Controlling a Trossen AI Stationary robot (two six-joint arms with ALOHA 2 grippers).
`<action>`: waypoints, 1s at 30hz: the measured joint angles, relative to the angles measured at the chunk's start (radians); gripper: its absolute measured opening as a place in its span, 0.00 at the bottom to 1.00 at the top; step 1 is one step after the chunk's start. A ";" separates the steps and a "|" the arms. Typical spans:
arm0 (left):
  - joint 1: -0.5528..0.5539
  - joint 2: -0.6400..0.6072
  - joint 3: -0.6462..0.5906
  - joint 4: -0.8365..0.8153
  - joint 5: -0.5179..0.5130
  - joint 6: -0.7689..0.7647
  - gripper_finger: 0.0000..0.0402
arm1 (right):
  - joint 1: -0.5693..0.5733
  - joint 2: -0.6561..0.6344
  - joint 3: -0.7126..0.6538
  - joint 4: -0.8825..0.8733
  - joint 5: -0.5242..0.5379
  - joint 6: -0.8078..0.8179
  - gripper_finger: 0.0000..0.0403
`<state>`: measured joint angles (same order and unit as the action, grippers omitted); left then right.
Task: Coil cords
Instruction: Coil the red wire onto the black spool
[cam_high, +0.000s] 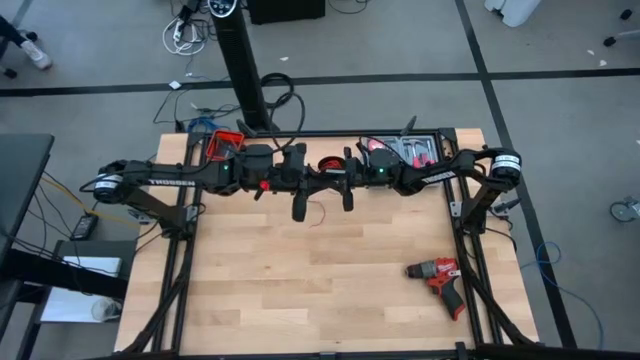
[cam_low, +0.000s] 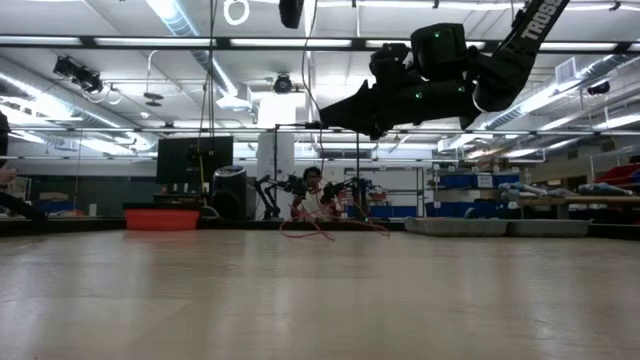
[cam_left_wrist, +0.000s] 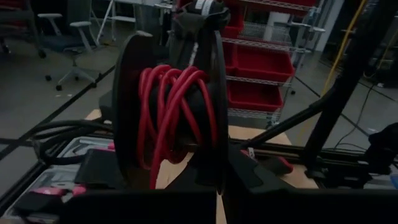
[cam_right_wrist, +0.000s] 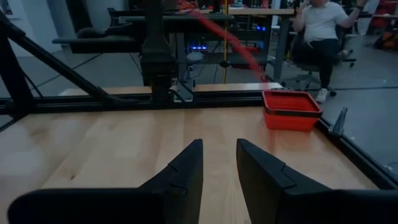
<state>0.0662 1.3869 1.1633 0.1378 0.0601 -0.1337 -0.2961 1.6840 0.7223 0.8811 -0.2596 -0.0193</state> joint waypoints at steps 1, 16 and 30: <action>0.000 0.000 0.000 0.001 0.003 0.000 0.01 | -0.001 0.000 0.000 0.000 0.000 0.000 0.24; -0.009 0.000 0.000 0.043 0.066 0.178 0.01 | 0.036 -0.002 0.001 0.086 -0.024 -0.031 0.25; -0.010 0.000 0.000 0.044 0.097 0.214 0.01 | 0.046 -0.002 0.001 0.062 0.009 -0.090 0.24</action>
<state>0.0566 1.3869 1.1633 0.1814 0.1571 0.0801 -0.2504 1.6821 0.7230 0.9431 -0.2504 -0.1092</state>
